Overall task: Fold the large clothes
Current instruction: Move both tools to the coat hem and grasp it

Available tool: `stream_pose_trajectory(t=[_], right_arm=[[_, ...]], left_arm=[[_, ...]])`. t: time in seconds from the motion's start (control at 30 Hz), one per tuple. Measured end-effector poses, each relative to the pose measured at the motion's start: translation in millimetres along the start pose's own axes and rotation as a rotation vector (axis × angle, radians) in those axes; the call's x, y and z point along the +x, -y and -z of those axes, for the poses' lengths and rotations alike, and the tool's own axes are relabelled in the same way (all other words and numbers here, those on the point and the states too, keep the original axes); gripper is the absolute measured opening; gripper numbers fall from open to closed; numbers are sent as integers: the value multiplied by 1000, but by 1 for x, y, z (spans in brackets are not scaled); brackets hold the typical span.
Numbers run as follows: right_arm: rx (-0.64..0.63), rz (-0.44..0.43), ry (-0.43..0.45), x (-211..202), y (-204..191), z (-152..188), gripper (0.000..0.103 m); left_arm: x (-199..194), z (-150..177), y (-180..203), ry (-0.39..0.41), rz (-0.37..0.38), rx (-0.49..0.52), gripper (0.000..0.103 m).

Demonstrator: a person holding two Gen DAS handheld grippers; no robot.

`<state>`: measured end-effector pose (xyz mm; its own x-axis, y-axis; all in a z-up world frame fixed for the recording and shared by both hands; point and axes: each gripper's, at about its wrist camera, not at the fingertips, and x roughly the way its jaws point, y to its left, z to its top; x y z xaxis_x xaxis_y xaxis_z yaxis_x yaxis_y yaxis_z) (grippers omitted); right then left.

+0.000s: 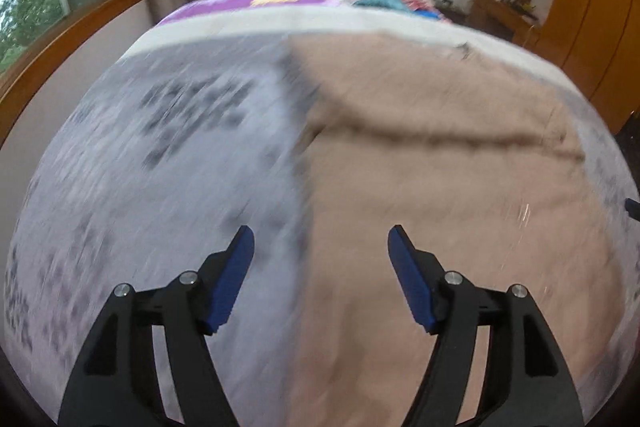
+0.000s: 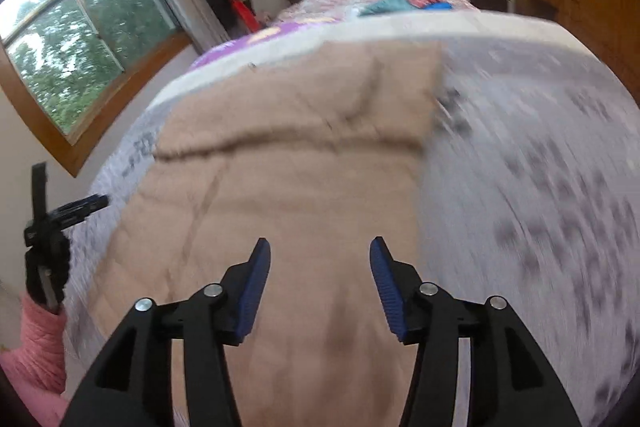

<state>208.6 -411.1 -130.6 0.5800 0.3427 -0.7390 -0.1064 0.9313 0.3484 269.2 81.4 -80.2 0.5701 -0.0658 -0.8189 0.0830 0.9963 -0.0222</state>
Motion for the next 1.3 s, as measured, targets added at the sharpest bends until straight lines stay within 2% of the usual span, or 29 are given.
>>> stream_pose_trajectory(t=[0.1,0.2,0.3,0.5,0.67,0.8,0.83,0.9,0.93,0.97,1.03,1.1,1.3], right_arm=[[81,-38,-28,-17,25,48,55],[153,-40,-47,-23,41,78,59],[203,-49,-64,-25,54,99,59],[232,-84,-83,-22,63,113,59],[226,-95,-91,-19,60,117,60],[204,-96,-102,-15,52,121,55],[198,-89,-103,-14,51,120,52],[190,-65,-103,-14,49,120,40],[193,-74,-103,-14,49,120,35],[199,-85,-103,-15,49,120,22],[210,-91,-102,-15,48,120,17],[207,-87,-91,-18,47,120,13],[192,-111,-46,-42,41,121,10]], left_arm=[[-12,47,-28,-49,10,-44,69],[-19,87,-46,-101,54,-103,69],[-29,111,-54,-93,105,-144,69],[-23,124,-53,-98,204,-185,69],[-15,126,-39,-94,248,-177,69],[-11,129,-31,-102,262,-179,66],[-10,128,-29,-100,252,-174,61],[-11,128,-27,-98,234,-174,52],[-12,128,-27,-97,238,-178,39],[-12,128,-29,-98,249,-193,26],[-13,129,-33,-98,284,-220,14],[-17,130,-35,-84,293,-239,10],[-47,135,-35,-18,298,-224,8]])
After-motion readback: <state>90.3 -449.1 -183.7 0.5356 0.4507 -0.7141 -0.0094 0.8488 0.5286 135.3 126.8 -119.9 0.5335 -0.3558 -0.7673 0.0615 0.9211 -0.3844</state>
